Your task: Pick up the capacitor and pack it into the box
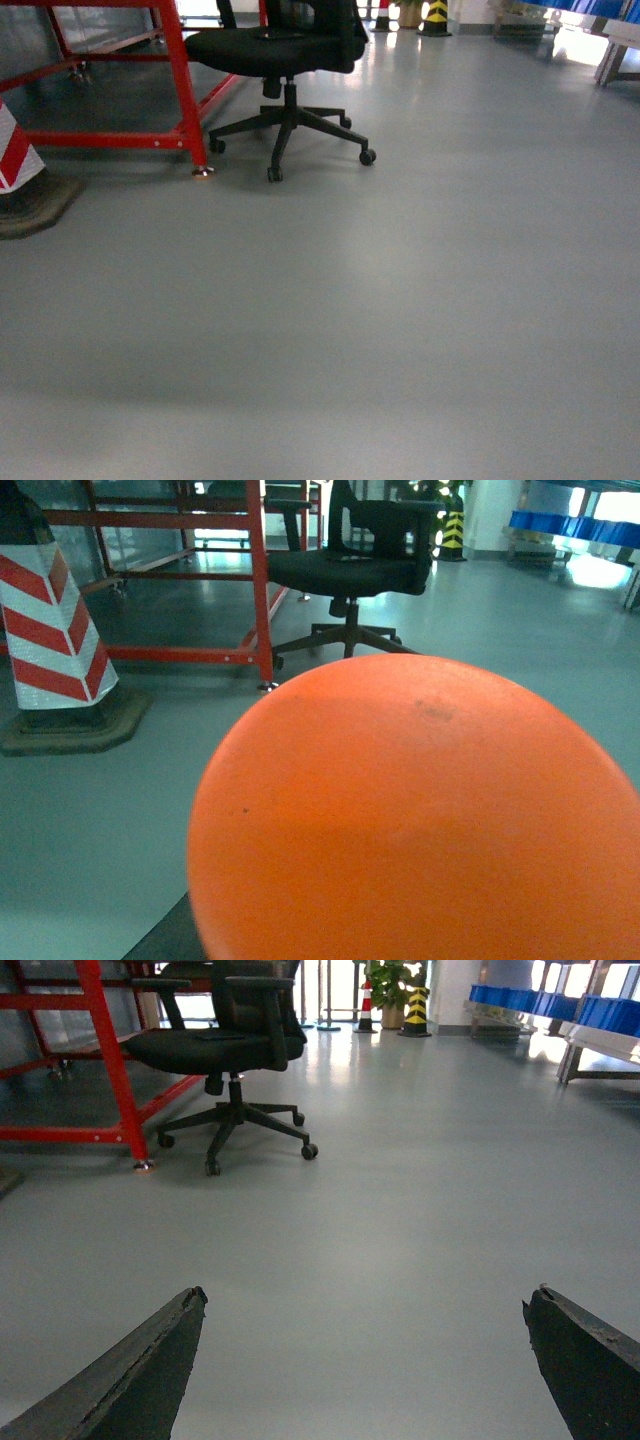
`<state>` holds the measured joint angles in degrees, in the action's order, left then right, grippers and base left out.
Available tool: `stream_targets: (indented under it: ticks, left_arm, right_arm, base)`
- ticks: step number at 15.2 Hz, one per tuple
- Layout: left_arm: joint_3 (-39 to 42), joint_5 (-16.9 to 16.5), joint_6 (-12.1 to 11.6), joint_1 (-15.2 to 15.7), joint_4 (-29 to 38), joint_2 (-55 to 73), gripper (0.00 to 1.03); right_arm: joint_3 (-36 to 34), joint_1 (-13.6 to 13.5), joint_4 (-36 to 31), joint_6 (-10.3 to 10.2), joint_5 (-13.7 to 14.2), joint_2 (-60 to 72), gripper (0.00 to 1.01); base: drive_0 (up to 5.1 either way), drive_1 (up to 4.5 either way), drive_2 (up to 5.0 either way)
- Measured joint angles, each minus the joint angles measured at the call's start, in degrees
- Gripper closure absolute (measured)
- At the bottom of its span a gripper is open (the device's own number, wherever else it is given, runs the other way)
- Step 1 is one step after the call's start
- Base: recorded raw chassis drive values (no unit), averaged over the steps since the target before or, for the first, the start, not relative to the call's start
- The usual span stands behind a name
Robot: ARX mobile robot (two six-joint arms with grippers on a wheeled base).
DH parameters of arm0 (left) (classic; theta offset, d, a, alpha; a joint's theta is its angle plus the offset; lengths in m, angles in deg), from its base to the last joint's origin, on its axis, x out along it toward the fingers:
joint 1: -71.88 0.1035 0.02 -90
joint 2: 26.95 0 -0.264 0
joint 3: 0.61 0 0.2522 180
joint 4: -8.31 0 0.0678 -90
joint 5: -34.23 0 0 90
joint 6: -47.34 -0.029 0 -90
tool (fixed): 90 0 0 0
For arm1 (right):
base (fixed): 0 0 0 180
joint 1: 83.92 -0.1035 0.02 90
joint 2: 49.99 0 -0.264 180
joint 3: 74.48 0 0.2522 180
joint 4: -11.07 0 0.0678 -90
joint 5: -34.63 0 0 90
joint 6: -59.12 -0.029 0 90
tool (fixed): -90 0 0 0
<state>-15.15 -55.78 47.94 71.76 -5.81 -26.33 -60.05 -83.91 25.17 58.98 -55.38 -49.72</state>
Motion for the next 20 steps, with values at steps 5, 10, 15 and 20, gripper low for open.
stream_targets:
  ticks: [5,10,15,20]
  left_arm:
    - [0.0,0.0,0.0,0.0,0.0,0.0,0.59]
    - [0.0,0.0,0.0,0.0,0.1,0.0,0.59]
    - [0.0,0.0,0.0,0.0,0.0,0.0,0.59]
    - [0.0,0.0,0.0,0.0,0.2,0.0,0.59]
  right_arm:
    - [0.0,0.0,0.0,0.0,0.0,0.0,0.03]
    - [0.0,0.0,-0.3,0.0,0.0,0.0,0.03]
    - [0.0,0.0,0.1,0.0,0.0,0.0,0.03]
    - [0.0,0.0,0.0,0.0,0.0,0.0,0.03]
  base:
    - [-5.1,2.38,2.4]
    - [-5.0,2.42,2.4]
    - [-5.1,2.39,2.4]
    - [-5.0,2.42,2.4]
